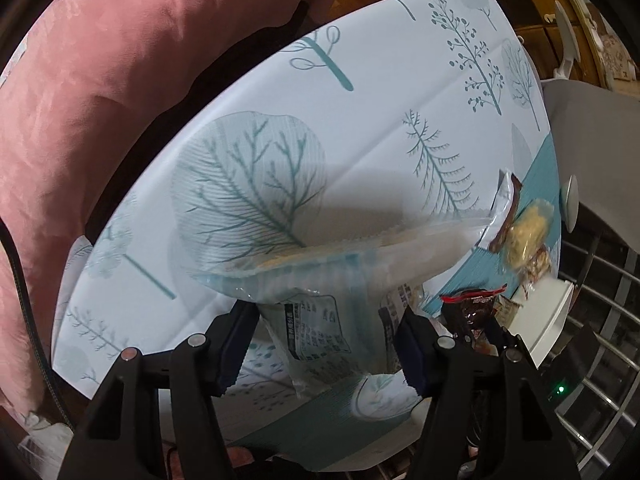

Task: Organize snacks
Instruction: 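Lift both bags and carry them over the white tray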

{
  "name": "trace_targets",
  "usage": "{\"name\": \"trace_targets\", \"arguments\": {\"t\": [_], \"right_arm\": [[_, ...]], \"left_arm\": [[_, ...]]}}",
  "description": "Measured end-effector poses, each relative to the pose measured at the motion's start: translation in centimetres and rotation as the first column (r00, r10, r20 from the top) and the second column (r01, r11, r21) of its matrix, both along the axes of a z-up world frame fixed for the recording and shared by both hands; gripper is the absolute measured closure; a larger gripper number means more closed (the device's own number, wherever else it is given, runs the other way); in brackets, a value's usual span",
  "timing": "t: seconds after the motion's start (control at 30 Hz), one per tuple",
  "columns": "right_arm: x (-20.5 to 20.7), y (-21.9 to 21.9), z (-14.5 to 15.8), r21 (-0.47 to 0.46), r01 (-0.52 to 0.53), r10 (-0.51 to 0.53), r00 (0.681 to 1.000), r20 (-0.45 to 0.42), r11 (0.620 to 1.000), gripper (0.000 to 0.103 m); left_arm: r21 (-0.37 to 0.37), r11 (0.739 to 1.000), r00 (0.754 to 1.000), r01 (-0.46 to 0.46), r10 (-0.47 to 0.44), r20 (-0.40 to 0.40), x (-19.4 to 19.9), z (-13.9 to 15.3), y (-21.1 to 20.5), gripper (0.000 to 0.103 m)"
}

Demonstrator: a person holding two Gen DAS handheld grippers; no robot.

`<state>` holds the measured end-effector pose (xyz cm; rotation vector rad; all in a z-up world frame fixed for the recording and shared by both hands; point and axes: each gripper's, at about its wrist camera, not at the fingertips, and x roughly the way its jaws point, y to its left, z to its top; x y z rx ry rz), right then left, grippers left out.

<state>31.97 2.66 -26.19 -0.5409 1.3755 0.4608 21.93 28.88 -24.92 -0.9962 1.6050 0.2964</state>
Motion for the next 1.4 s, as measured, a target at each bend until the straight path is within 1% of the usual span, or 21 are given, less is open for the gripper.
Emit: {"name": "trace_targets", "arguments": {"t": [0.23,0.33,0.47,0.57,0.7,0.73,0.77,0.83,0.9,0.97,1.03,1.13,1.2,1.33,1.4], "right_arm": [[-3.6,-1.3,1.3,0.078,0.128,-0.123,0.990,-0.065,0.989,0.059],[-7.2,-2.5,2.3,0.131,0.198,-0.186,0.977,-0.100,0.971,0.059],[-10.2,-4.0,3.1,0.157,0.263,-0.245,0.961,-0.125,0.952,0.059],[-12.4,-5.2,3.8,0.163,0.313,-0.294,0.947,-0.130,0.936,0.059],[-15.1,-6.6,5.1,0.192,0.377,-0.361,0.925,-0.118,0.906,0.059],[-14.7,-7.0,5.2,0.194,0.380,-0.365,0.925,-0.107,0.905,0.059],[-15.5,-7.4,5.8,0.202,0.380,-0.374,0.925,-0.070,0.903,0.059],[-16.3,-8.1,6.6,0.213,0.391,-0.391,0.919,-0.042,0.896,0.059],[-17.8,-8.2,7.8,0.232,0.405,-0.414,0.910,-0.012,0.884,0.059],[-18.4,-8.8,8.4,0.265,0.415,-0.432,0.902,0.009,0.870,0.059],[-17.6,-10.1,8.7,0.293,0.422,-0.447,0.894,0.019,0.858,0.059],[-17.6,-10.9,9.5,0.325,0.417,-0.452,0.891,0.039,0.849,0.059],[-17.7,-11.3,9.9,0.344,0.402,-0.444,0.894,0.051,0.849,0.059],[-18.1,-12.8,10.5,0.361,0.384,-0.435,0.898,0.069,0.850,0.059],[-18.2,-14.3,11.1,0.387,0.383,-0.443,0.893,0.078,0.839,0.059]], "left_arm": [[0.026,0.998,0.997,0.063,-0.064,0.045,-0.4,2.2,-0.6,0.041],[0.047,0.994,0.992,0.102,-0.105,0.072,-0.7,3.1,-1.1,0.042],[0.091,0.983,0.977,0.159,-0.170,0.126,-1.4,4.7,-2.2,0.042],[0.131,0.968,0.963,0.212,-0.230,0.144,-2.1,5.5,-3.2,0.042],[0.163,0.944,0.937,0.288,-0.313,0.154,-3.0,6.3,-4.5,0.042],[0.170,0.936,0.930,0.307,-0.333,0.157,-3.1,6.6,-4.9,0.042],[0.175,0.931,0.924,0.319,-0.347,0.161,-3.5,6.9,-5.0,0.042],[0.193,0.914,0.904,0.357,-0.390,0.176,-3.6,7.6,-5.8,0.042],[0.233,0.887,0.877,0.400,-0.444,0.183,-3.6,8.7,-7.0,0.042],[0.271,0.867,0.855,0.418,-0.476,0.206,-3.7,10.0,-8.0,0.042],[0.317,0.843,0.830,0.435,-0.512,0.221,-3.7,11.3,-9.3,0.042],[0.365,0.820,0.806,0.442,-0.541,0.239,-3.8,12.7,-10.8,0.042],[0.387,0.811,0.797,0.439,-0.550,0.250,-3.9,13.5,-11.8,0.042],[0.427,0.795,0.787,0.430,-0.562,0.255,-4.5,15.0,-14.3,0.042],[0.440,0.788,0.775,0.431,-0.573,0.266,-4.8,15.9,-15.9,0.042]]}}
